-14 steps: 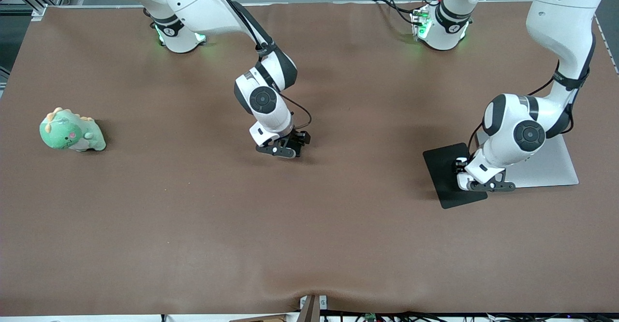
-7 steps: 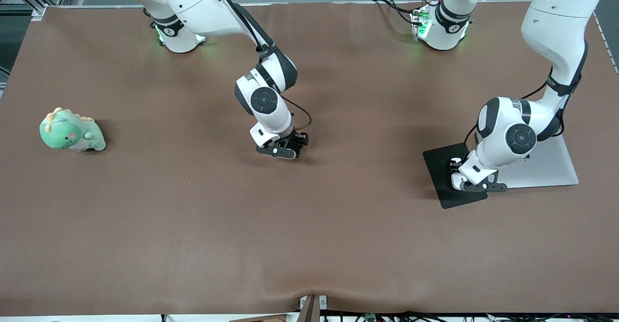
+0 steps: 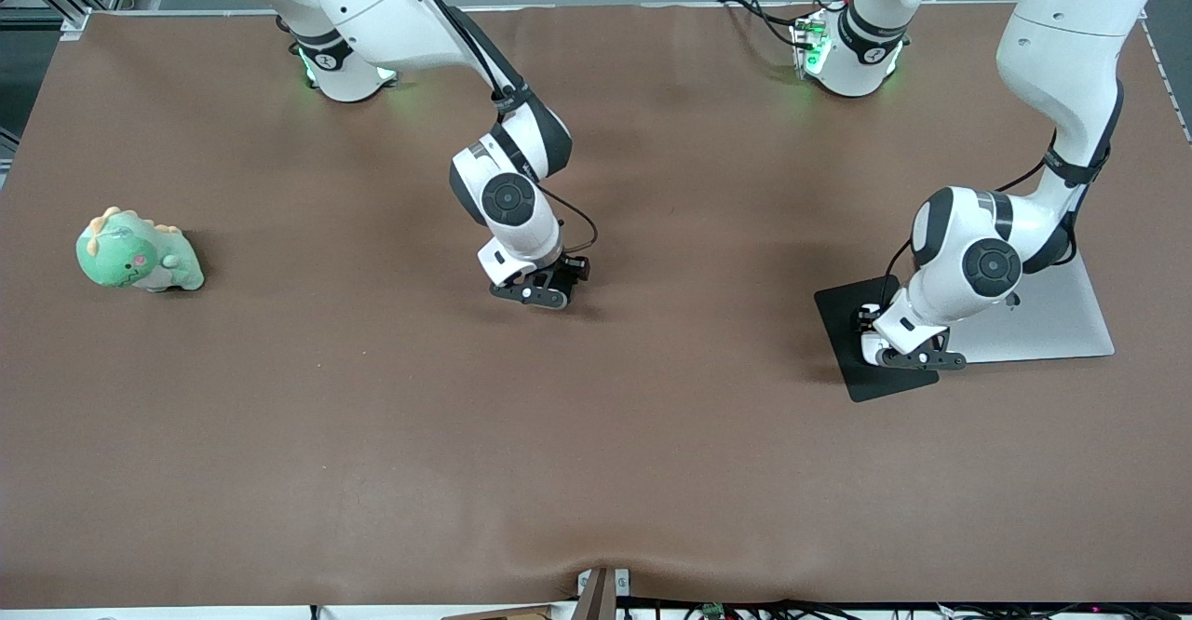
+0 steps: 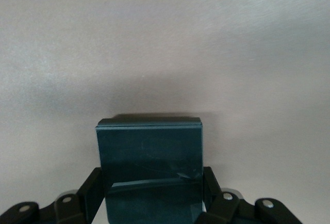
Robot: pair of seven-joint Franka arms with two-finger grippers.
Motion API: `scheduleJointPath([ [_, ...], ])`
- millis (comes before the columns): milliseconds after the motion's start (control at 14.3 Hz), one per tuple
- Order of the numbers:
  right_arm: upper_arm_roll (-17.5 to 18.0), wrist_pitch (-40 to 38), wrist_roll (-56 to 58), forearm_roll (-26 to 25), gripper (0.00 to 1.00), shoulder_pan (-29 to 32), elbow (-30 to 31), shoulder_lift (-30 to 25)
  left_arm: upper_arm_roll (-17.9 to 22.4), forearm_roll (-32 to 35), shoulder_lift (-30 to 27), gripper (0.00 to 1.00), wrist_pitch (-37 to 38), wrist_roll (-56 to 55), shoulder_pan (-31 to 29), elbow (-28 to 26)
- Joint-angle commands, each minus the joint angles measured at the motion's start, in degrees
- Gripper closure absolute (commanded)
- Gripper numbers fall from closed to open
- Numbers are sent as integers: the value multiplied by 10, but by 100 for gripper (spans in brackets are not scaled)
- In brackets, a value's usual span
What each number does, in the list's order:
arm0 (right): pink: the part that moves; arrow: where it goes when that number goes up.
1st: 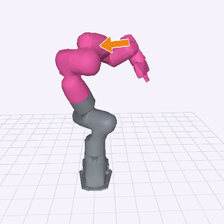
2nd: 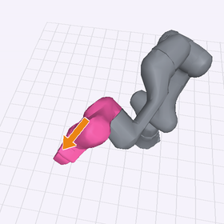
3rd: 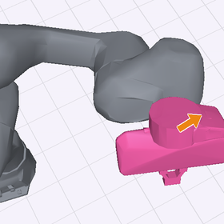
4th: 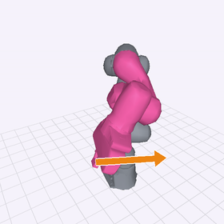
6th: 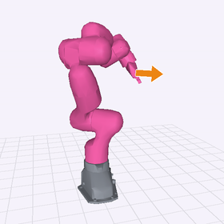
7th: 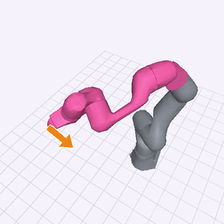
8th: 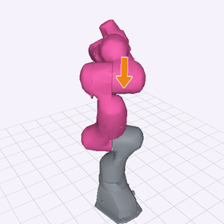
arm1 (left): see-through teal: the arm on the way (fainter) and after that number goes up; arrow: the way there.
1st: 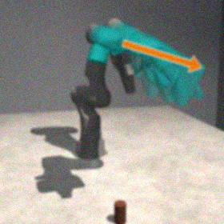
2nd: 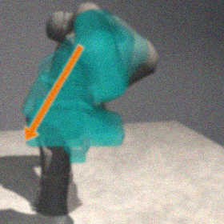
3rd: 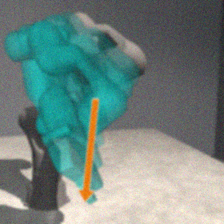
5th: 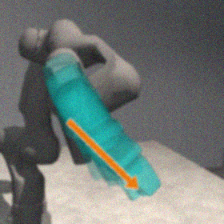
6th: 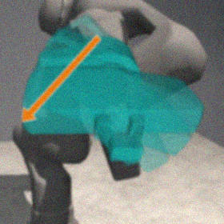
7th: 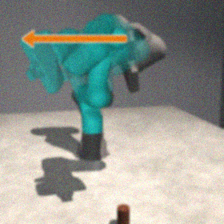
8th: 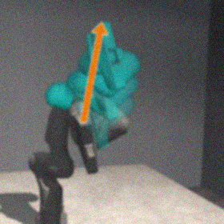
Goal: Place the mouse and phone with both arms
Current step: 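Lower the mouse onto the pad while the right gripper grasps the phone, then release the mouse and raise the left gripper while the right gripper carries the phone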
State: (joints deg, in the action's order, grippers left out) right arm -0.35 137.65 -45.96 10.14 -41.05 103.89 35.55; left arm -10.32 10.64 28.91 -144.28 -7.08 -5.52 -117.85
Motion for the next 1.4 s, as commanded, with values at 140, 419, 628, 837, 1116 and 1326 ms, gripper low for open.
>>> scheduleJointPath([
  [140,5,-36,12,-11,100,37,46,-76,-3,12,-49,0,37,-11,0,32],
  [419,6,-14,58,-10,100,66,138,-137,-16,12,-98,0,203,-1,-3,139],
  [628,6,44,107,-9,100,91,214,-164,-16,6,-161,0,246,0,-7,171],
  [837,5,52,148,-9,100,120,255,-183,-19,-10,-196,0,346,1,-4,239],
  [1116,5,48,239,-9,100,184,288,-210,-24,-95,-218,0,463,-1,-5,321],
  [1326,3,46,298,-9,100,228,317,-232,-32,-91,-254,0,498,0,-4,316],
])
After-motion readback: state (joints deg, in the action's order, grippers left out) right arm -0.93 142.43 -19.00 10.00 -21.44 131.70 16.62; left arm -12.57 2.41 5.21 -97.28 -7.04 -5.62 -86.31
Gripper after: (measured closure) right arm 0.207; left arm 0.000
